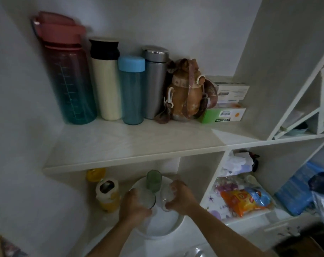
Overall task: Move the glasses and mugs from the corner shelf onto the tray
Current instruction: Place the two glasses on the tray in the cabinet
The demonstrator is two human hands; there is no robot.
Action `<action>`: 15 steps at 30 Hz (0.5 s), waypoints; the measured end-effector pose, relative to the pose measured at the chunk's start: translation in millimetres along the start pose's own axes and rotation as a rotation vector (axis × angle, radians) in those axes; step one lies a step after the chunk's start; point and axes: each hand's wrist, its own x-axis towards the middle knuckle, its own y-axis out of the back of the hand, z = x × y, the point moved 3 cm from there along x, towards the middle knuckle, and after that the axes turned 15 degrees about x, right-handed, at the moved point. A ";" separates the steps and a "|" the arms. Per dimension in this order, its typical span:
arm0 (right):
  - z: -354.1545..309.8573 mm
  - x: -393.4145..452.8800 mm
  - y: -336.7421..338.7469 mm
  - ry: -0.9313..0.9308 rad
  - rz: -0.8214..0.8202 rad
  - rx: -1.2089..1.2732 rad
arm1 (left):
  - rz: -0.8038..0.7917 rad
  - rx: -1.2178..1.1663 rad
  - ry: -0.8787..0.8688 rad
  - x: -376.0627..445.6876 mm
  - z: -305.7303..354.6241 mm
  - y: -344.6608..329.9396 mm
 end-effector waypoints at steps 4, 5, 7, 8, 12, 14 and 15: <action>14.4 25.0 -12.2 -0.038 -0.058 0.003 | -0.013 0.004 0.031 22.5 -2.7 -8.6; 17.6 29.5 -14.9 -0.049 -0.057 0.015 | -0.013 -0.001 0.038 26.5 -3.3 -9.5; 21.6 37.6 -19.2 -0.047 -0.060 0.024 | -0.008 -0.006 0.046 34.2 -4.9 -12.6; 22.9 41.1 -20.9 -0.035 -0.067 0.013 | -0.008 -0.012 0.047 37.8 -5.7 -14.6; 29.9 53.6 -24.8 0.001 -0.097 0.005 | -0.004 -0.046 0.055 49.1 -5.4 -24.2; 33.8 59.3 -25.8 -0.004 -0.104 0.010 | 0.003 -0.053 0.080 52.8 -3.5 -29.2; 35.3 62.0 -25.7 -0.012 -0.100 0.009 | 0.009 -0.060 0.101 54.1 -2.5 -31.2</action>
